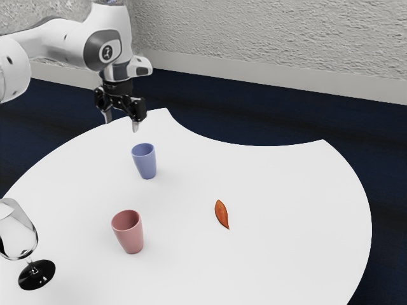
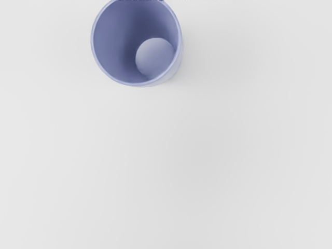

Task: Place the left cup onto the right cup

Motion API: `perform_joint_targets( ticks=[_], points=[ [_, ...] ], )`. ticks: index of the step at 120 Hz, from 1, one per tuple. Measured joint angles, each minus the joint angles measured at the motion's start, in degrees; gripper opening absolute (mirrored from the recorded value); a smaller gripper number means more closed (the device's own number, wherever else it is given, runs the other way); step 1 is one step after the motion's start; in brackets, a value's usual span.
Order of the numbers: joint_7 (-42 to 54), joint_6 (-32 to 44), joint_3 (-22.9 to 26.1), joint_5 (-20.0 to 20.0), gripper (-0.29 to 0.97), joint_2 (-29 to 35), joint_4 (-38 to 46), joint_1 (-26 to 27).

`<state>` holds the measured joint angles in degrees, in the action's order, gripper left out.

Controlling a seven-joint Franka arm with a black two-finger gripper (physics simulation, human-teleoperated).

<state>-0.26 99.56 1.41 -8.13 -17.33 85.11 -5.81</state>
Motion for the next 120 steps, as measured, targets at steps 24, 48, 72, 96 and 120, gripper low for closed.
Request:
perform_joint_targets(
  ticks=[24,48,72,96,120],
  points=[
    [0.52,6.13,-1.26,-0.06,0.68,-6.14,-1.26,-0.62],
    [1.85,10.35,-1.32,-0.07,0.68,-10.46,-3.47,-1.18],
    [2.91,13.54,-1.22,0.33,0.68,-13.8,-4.36,-1.23],
    [3.63,15.89,-0.75,0.55,0.68,-17.27,-6.22,-1.22],
    [4.19,17.49,-0.51,0.57,0.68,-21.24,-10.1,-1.28]
  ],
)
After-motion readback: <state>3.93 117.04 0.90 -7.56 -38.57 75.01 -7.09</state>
